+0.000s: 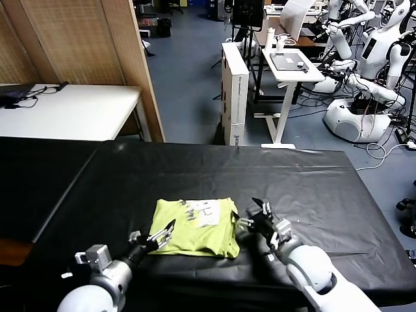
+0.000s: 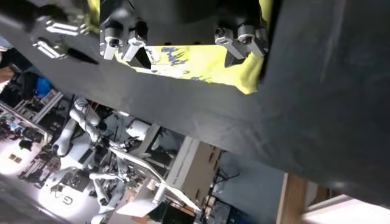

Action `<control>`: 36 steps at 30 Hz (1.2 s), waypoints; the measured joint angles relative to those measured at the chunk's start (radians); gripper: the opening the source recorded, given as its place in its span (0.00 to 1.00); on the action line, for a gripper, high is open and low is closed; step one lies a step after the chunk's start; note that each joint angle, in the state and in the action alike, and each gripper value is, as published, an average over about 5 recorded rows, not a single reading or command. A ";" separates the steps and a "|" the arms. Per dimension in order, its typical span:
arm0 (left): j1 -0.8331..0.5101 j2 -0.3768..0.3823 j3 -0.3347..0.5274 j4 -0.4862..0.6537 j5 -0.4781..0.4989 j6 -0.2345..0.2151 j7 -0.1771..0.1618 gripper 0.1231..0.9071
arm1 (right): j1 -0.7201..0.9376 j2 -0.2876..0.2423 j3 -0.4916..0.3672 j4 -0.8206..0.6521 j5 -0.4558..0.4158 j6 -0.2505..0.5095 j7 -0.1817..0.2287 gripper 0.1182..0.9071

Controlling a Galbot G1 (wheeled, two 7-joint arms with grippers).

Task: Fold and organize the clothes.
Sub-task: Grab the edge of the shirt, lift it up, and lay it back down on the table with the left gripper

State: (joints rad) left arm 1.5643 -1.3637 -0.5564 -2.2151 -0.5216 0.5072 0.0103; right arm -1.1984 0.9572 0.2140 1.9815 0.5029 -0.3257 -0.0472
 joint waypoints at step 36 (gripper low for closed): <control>-0.071 -0.102 -0.042 0.268 -0.094 -0.180 0.074 0.98 | -0.068 -0.038 0.105 0.125 0.099 0.029 0.001 1.00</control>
State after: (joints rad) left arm 1.4934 -1.4653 -0.5987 -1.9468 -0.6159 0.3269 0.0846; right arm -1.2663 0.9196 0.3187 2.1070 0.6014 -0.2967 -0.0465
